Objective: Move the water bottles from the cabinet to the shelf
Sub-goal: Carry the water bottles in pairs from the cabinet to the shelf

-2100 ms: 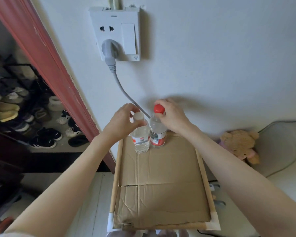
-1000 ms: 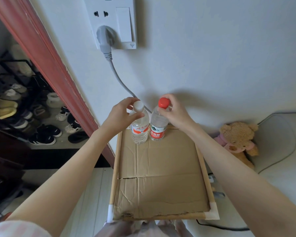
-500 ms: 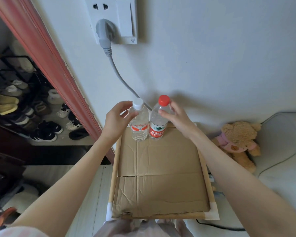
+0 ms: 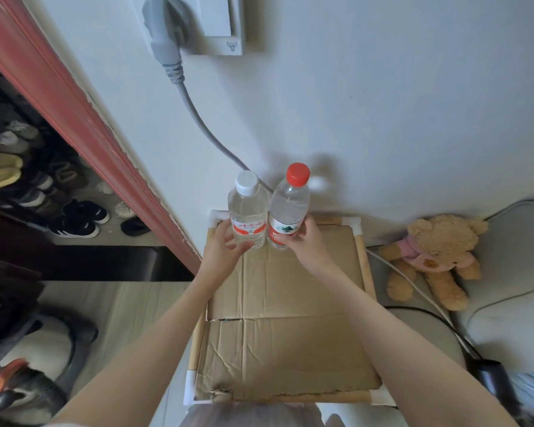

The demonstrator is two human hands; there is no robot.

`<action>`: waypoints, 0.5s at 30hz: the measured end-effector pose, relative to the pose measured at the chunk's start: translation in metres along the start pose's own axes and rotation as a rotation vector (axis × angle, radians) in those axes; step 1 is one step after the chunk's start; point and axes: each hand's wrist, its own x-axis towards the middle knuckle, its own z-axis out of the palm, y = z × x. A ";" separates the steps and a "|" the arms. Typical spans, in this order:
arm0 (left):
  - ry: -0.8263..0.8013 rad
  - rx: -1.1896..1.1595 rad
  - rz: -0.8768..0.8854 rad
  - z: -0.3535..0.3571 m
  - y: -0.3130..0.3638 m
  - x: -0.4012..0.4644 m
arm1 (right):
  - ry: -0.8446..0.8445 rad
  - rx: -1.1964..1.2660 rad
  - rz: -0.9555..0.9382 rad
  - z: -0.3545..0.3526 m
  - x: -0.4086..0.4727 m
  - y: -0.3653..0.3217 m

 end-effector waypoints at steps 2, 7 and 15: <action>0.034 0.003 0.007 0.002 0.000 0.002 | 0.004 -0.004 0.001 -0.002 0.001 0.002; 0.062 -0.015 0.034 0.011 0.000 0.003 | 0.005 -0.083 -0.013 -0.012 0.002 0.006; 0.029 0.019 0.062 0.025 0.011 0.009 | 0.012 -0.093 0.004 -0.028 0.006 0.009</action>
